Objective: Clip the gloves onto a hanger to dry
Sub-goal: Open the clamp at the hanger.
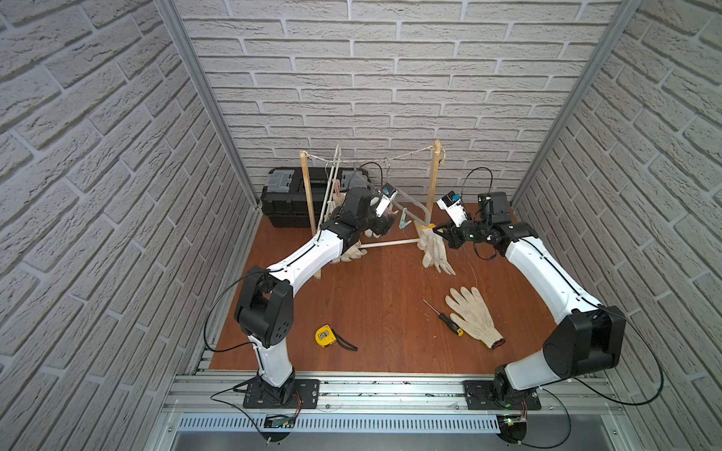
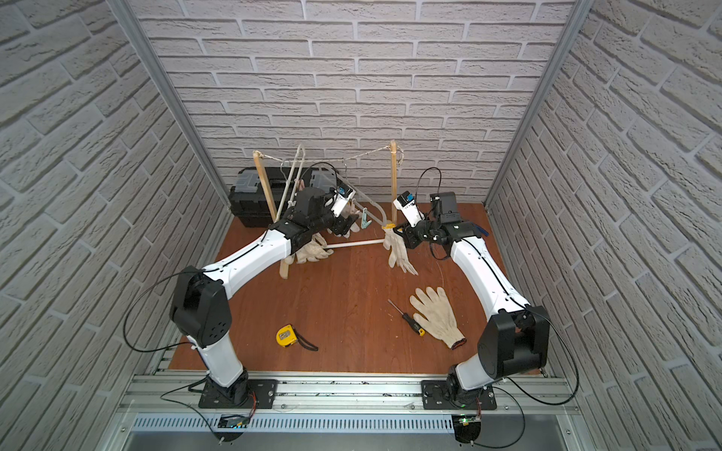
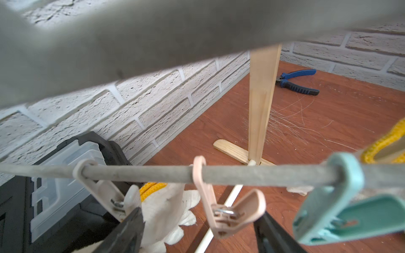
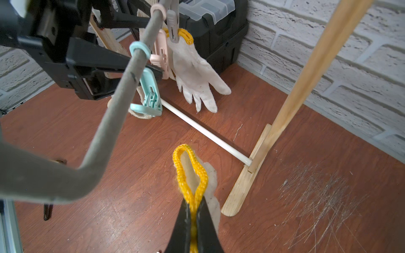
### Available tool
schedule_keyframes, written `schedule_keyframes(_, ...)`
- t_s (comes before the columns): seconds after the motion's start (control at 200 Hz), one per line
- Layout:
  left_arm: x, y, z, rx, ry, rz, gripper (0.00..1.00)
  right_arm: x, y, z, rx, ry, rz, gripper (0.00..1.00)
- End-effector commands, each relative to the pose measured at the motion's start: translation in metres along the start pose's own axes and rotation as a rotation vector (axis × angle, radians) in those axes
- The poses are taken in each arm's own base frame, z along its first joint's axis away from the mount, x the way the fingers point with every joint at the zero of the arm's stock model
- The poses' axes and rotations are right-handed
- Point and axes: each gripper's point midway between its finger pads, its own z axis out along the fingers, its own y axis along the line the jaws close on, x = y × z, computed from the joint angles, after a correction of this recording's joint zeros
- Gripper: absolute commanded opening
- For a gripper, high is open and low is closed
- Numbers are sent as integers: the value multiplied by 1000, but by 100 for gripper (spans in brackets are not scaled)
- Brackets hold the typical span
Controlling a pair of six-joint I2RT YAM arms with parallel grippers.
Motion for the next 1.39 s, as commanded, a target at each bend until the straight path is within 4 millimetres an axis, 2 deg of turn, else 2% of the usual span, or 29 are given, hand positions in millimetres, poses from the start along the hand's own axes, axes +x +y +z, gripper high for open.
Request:
schedule_keyframes(0.0,-24,8,1,-15,-70,19,77,-20,5,-10,-8,-50,-51,3)
schedule_keyframes(0.13,-30,7,5,2,-83,12,76,-28,12,-15,-12,-54,-79,3)
schedule_keyframes(0.335,-34,4,6,20,-94,9,68,-38,26,-24,-14,-68,-124,3)
schedule_keyframes(0.475,-29,4,7,28,-75,-3,60,-44,34,-26,-22,-71,-145,3)
schedule_keyframes(0.62,-21,1,9,42,-52,-15,57,-44,40,-23,-29,-64,-157,3)
schedule_keyframes(0.915,-26,5,0,73,-78,-74,32,-41,40,-24,-9,-53,-170,2)
schedule_keyframes(1.135,-32,2,-12,144,-112,-140,24,-29,23,-13,55,-21,-165,2)
schedule_keyframes(1.39,-33,-13,-26,296,-132,-186,22,-22,41,20,-152,-16,-208,2)
